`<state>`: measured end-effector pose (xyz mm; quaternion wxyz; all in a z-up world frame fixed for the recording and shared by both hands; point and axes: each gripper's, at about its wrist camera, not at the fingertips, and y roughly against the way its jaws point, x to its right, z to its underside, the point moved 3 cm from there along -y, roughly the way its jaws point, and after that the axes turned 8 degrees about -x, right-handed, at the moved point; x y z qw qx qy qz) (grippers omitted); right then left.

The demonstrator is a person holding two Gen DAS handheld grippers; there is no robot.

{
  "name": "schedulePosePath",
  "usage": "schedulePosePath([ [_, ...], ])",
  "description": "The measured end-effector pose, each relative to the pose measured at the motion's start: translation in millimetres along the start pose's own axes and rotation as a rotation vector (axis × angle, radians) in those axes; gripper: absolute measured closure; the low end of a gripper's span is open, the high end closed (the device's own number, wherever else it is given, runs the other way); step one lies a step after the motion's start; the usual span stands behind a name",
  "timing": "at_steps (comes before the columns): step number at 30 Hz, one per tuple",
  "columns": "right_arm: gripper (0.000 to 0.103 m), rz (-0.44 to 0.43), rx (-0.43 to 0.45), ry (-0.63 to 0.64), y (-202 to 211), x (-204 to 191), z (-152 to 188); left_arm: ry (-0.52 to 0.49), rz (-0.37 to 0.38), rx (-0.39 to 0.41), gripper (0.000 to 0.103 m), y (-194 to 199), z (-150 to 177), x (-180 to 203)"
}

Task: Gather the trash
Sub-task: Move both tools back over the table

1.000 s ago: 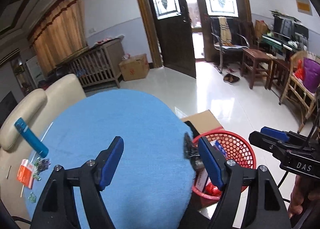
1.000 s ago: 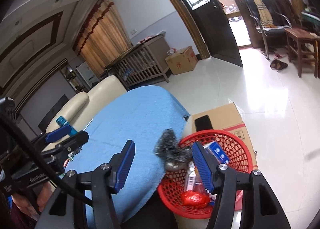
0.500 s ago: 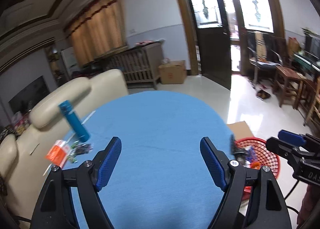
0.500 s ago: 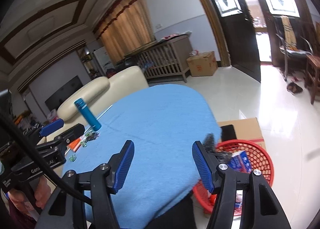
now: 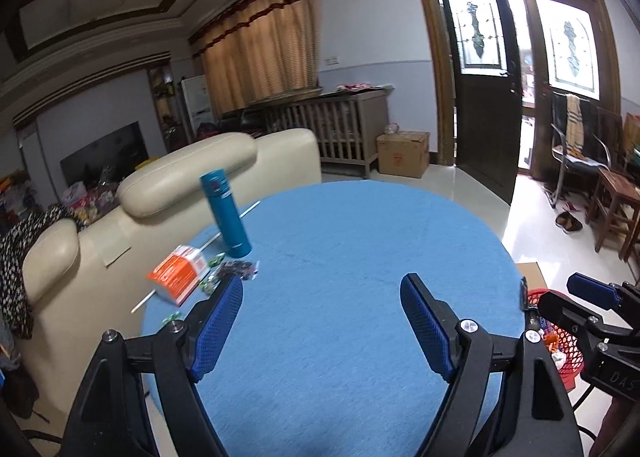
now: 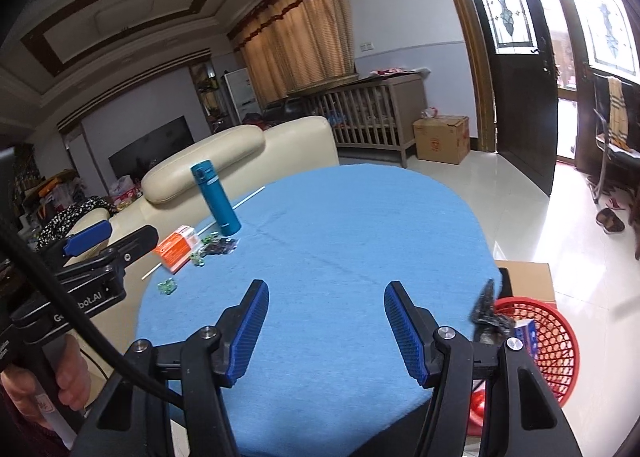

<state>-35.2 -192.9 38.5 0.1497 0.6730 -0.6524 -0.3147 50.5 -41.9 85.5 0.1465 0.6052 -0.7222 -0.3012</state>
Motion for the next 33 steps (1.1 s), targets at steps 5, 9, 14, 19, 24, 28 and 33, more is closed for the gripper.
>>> schedulePosePath([
  [5,0.039,0.001,0.003,0.038,-6.6,-29.0,4.5,0.044,-0.038,-0.005,0.021,2.8,10.4,-25.4],
  [9,0.039,-0.006,0.004,0.081,-10.5,-50.5,8.1,0.068,-0.054,-0.009,0.021,5.1,17.5,-42.5],
  [14,0.039,-0.013,0.021,0.135,-11.8,-72.7,13.1,0.097,-0.078,-0.011,0.021,5.5,24.1,-60.5],
  [19,0.039,-0.015,0.025,0.174,-14.5,-86.1,16.7,0.110,-0.098,-0.010,0.021,5.0,28.0,-70.5],
  [24,0.039,-0.013,0.027,0.199,-17.0,-95.8,23.0,0.119,-0.108,-0.024,0.021,2.6,33.6,-74.9],
  [28,0.039,-0.005,0.035,0.216,-18.4,-101.0,26.3,0.121,-0.112,-0.039,0.021,0.0,38.4,-75.5],
  [33,0.039,0.002,0.032,0.221,-22.2,-101.5,29.4,0.122,-0.116,-0.062,0.021,-4.6,46.1,-76.4],
])
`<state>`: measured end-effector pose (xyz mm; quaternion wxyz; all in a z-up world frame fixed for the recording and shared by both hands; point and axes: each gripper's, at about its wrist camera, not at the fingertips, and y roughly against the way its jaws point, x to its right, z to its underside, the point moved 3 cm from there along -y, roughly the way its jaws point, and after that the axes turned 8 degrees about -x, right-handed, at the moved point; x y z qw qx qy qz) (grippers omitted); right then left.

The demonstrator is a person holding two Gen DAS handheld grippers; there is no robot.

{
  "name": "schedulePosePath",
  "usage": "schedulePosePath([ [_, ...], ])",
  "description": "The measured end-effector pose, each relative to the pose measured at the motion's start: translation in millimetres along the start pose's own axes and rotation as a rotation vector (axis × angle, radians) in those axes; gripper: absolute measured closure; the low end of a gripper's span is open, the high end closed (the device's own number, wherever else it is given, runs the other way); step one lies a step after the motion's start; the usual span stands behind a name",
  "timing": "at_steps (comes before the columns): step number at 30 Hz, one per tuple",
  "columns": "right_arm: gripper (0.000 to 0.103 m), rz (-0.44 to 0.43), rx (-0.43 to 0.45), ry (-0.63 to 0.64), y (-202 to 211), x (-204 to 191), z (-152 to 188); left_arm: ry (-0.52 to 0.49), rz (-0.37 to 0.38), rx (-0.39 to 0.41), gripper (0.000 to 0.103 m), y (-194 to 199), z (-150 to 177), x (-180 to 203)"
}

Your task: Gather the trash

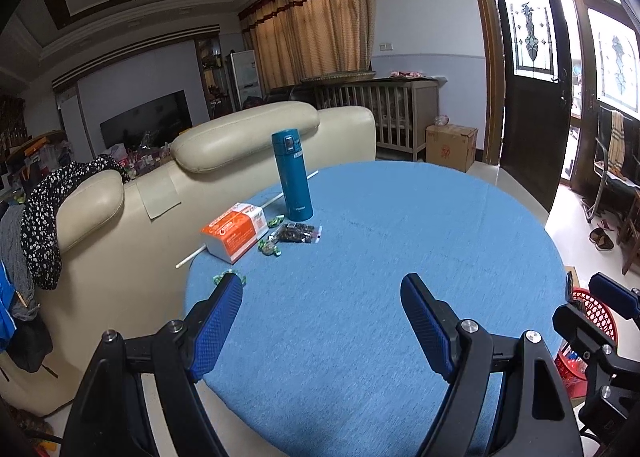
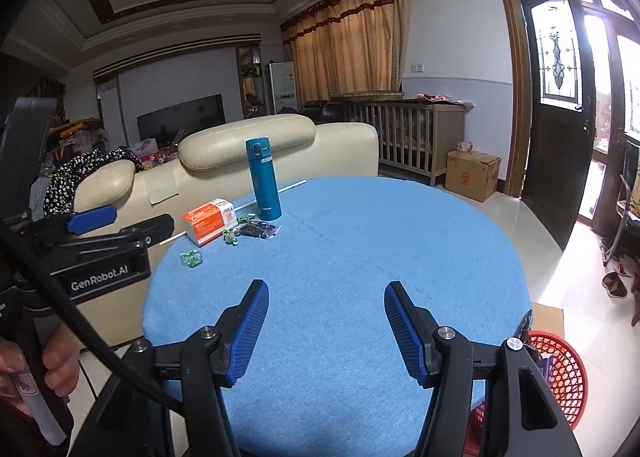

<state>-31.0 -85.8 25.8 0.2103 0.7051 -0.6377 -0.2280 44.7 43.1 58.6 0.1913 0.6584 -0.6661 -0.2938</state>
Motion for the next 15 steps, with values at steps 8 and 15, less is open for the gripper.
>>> schedulePosePath([
  [8,0.039,0.003,-0.005,0.004,-3.6,-2.0,2.6,0.012,-0.013,-0.021,0.021,-4.4,4.9,-5.0],
  [15,0.039,-0.002,-0.015,-0.003,-7.8,-2.6,4.2,0.017,-0.017,-0.027,0.021,-5.8,6.7,-7.6],
])
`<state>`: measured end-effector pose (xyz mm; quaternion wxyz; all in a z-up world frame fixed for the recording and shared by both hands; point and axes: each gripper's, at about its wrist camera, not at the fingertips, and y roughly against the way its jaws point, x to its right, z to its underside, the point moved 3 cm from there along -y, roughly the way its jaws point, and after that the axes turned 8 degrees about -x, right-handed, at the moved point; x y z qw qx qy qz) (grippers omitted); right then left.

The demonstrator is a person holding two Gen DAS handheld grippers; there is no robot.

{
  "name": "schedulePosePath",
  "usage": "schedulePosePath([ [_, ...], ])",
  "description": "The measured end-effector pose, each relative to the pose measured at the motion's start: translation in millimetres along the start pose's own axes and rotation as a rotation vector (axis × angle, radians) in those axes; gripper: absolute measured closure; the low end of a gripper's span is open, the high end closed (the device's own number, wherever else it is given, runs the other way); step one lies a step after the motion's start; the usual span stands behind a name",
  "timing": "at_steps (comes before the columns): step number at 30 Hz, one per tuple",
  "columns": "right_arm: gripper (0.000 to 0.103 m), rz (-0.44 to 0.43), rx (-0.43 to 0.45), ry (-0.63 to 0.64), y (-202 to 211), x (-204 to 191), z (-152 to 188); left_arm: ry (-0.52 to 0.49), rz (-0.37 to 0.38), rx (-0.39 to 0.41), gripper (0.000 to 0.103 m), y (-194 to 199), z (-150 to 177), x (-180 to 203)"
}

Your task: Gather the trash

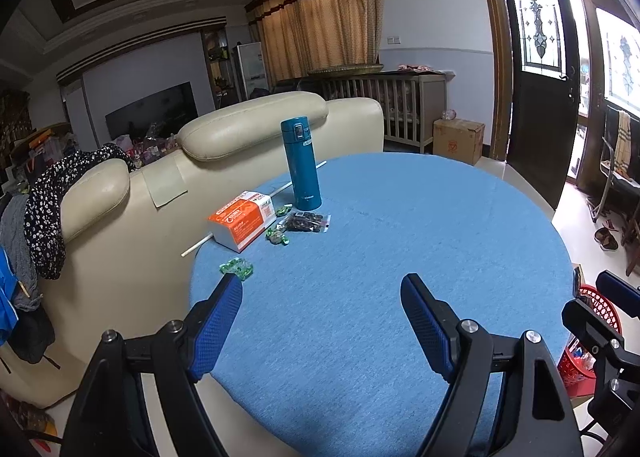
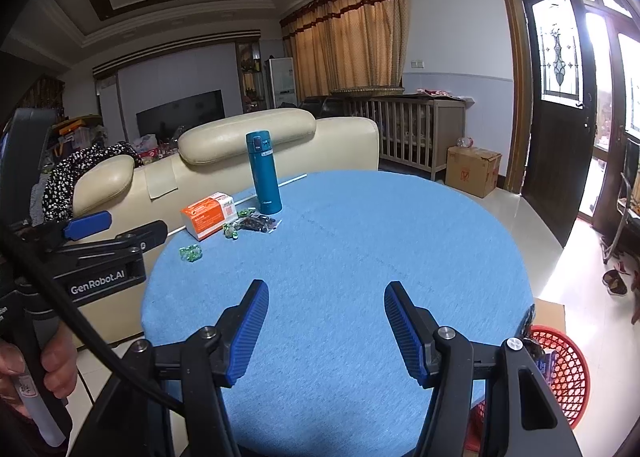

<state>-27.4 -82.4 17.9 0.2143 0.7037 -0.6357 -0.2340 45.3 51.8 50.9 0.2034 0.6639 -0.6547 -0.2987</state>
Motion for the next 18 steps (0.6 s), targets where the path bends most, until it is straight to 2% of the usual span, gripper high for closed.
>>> schedulePosePath([
  [18,0.039,-0.003,-0.021,-0.015,-4.8,3.8,1.8,0.009,-0.002,-0.018,0.021,-5.6,3.1,-3.7],
])
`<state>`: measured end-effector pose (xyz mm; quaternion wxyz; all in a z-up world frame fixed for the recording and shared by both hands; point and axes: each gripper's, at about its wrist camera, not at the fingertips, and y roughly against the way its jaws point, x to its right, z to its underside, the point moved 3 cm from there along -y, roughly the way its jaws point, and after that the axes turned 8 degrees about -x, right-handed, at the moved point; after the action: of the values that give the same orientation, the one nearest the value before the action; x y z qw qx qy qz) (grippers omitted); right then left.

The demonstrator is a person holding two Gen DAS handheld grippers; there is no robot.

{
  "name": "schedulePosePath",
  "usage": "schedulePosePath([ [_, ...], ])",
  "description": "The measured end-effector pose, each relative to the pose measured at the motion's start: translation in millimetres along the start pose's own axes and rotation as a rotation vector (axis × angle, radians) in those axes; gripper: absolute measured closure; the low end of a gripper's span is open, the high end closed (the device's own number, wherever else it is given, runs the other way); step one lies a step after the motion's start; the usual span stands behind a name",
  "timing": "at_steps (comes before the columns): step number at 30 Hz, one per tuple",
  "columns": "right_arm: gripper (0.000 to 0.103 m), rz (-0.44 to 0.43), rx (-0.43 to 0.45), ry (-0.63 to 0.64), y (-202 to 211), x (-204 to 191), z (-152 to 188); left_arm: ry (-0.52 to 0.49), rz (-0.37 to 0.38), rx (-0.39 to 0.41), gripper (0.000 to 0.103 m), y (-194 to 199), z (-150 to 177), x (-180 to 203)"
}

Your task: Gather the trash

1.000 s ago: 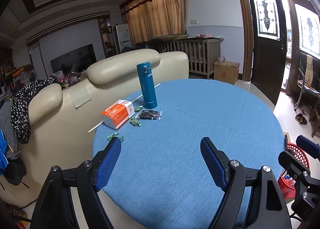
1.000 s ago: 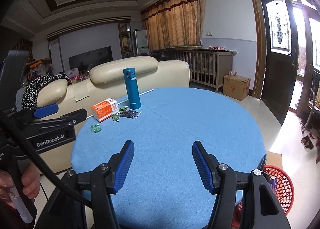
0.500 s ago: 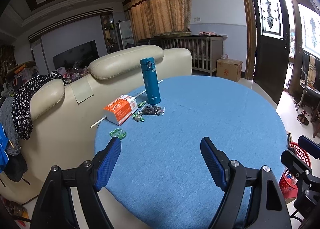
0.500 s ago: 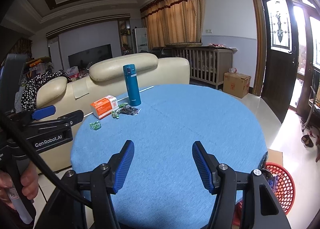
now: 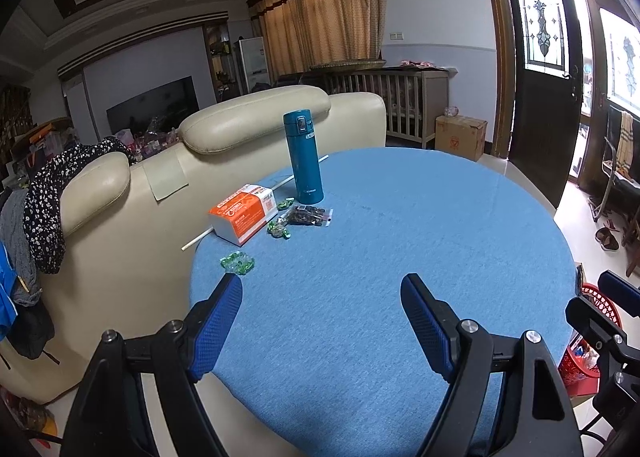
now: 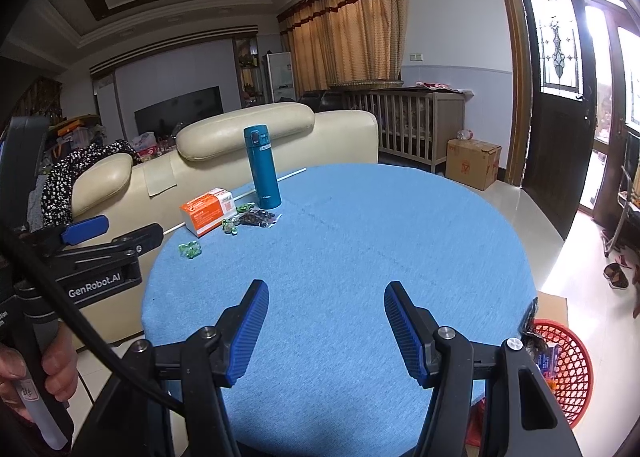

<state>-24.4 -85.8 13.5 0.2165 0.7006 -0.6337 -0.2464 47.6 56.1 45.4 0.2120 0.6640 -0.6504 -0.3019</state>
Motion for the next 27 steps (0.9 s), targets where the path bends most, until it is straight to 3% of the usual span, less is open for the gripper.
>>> schedulePosePath([
  [27,0.039,0.007,-0.021,-0.023,-9.3,3.0,5.2,0.012,0.001,-0.025,0.021,-6.9,7.0,-4.4],
])
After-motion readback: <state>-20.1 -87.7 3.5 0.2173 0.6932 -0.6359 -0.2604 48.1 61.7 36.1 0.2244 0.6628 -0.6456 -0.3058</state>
